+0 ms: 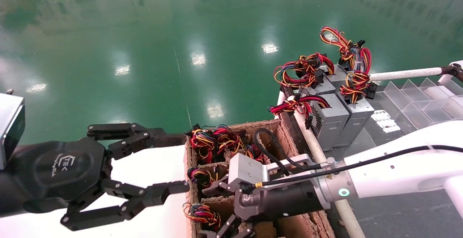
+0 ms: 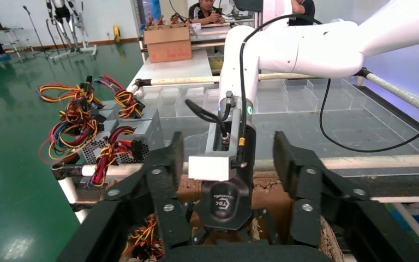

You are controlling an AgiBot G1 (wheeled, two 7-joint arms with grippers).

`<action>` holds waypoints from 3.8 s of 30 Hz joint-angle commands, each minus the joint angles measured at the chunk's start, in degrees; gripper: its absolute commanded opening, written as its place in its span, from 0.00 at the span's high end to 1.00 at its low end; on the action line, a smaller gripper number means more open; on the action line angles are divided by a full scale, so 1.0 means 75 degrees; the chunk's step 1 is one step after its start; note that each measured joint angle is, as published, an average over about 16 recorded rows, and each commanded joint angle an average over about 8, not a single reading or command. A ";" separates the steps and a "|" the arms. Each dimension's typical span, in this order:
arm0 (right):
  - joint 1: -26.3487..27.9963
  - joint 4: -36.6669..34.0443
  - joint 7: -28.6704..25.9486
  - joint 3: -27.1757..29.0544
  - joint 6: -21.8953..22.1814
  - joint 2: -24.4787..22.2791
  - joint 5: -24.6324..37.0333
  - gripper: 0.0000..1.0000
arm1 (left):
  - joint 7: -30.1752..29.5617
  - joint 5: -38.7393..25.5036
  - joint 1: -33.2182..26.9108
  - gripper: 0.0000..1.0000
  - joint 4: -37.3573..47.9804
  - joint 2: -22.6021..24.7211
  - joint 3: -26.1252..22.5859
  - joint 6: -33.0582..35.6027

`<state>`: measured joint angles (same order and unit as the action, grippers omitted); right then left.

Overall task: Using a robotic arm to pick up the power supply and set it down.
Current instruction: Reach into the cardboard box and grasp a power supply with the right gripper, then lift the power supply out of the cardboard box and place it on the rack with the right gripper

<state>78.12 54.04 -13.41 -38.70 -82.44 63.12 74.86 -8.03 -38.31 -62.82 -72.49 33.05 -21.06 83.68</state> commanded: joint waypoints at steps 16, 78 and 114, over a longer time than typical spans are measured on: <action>0.0019 -0.0242 0.0211 0.0022 0.0380 0.0188 0.0152 1.00 | 0.0001 0.0001 0.0000 0.00 0.0000 0.0000 -0.0001 0.0000; -0.0215 -0.1600 0.0830 0.3347 -0.0782 -0.3880 -0.4086 1.00 | 0.0003 0.0004 -0.0001 0.00 0.0000 -0.0002 -0.0005 -0.0002; 0.1310 -0.5229 0.2444 0.2339 0.0044 -0.4351 -0.2571 1.00 | 0.0004 0.0005 -0.0002 0.00 0.0000 -0.0003 -0.0008 -0.0003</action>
<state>87.73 15.32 4.83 -21.11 -82.61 30.46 55.39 -8.00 -38.27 -62.83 -72.49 33.03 -21.12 83.65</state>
